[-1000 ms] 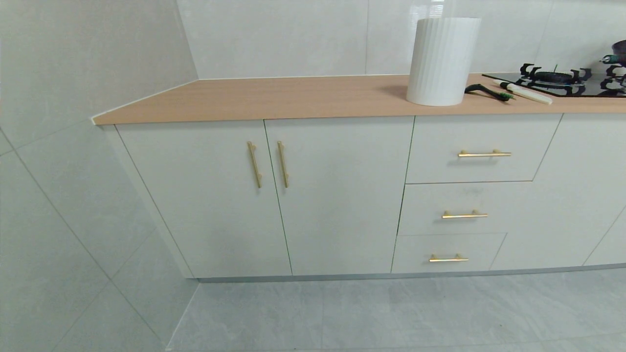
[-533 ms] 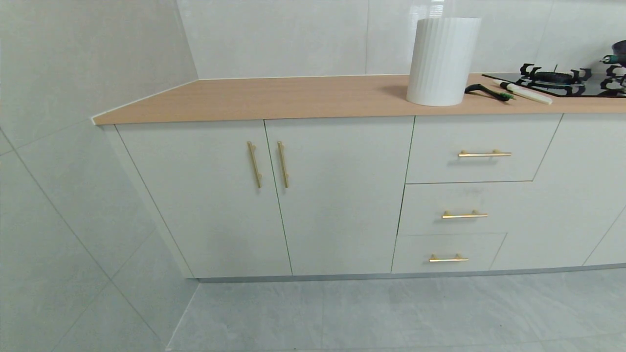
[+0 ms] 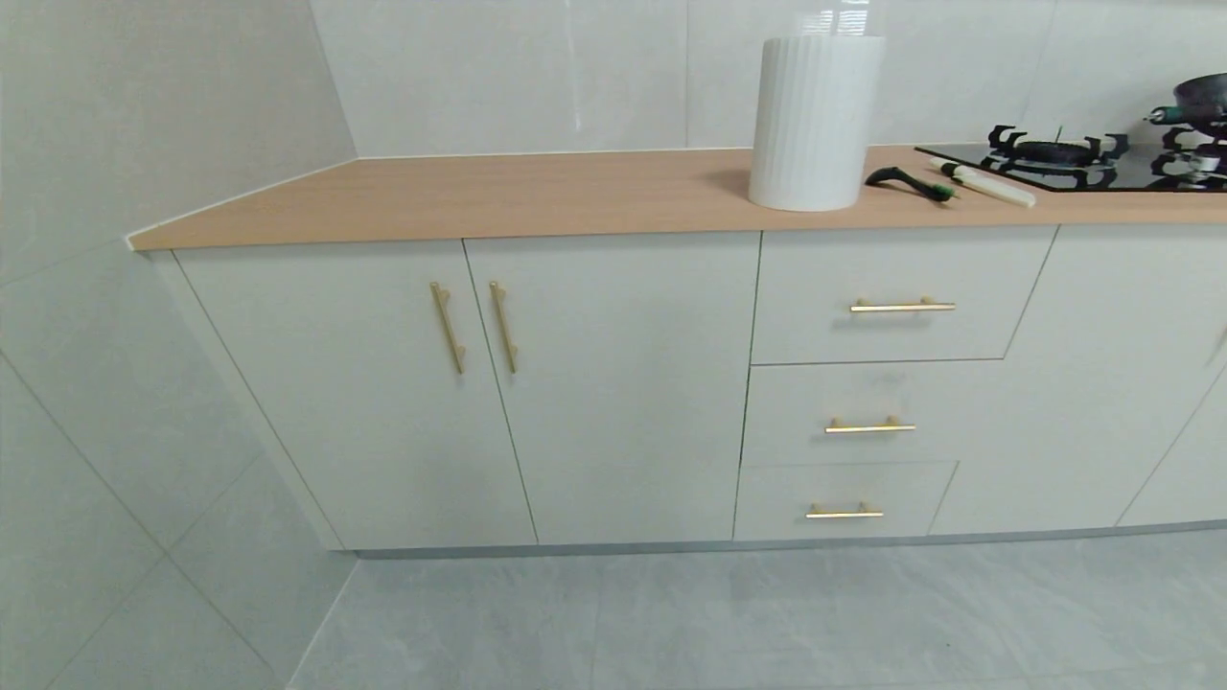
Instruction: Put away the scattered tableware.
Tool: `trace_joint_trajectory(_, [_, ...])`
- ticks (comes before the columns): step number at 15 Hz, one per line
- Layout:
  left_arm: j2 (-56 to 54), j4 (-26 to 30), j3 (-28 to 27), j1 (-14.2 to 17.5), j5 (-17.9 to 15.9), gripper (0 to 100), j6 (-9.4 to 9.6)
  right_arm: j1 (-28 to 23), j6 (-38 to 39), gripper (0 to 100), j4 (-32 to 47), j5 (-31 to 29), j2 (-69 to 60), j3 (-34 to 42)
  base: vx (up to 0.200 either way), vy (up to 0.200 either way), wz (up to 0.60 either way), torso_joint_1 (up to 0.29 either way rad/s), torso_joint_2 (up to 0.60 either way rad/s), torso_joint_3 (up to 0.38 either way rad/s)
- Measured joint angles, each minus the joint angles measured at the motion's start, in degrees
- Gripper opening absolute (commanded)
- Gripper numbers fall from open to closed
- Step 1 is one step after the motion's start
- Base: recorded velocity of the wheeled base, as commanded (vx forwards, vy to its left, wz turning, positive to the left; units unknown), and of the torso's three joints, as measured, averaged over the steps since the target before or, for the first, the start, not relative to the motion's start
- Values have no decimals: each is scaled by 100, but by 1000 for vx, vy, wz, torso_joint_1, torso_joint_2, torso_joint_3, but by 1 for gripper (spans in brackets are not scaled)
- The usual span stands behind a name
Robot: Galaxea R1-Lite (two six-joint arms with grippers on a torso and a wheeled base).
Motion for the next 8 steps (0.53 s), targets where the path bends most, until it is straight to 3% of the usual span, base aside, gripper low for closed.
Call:
trace_joint_trajectory(6, [0, 0, 0, -5, -4, 100, 0, 2, -2, 100, 2, 4, 0, 0, 0, 0, 0, 0, 0, 0])
trace_joint_trajectory(8, [0, 0, 0, -7, -35, 100, 4, 0, -2, 100, 2, 6, 0, 0, 200, 0, 0, 7, 0, 5])
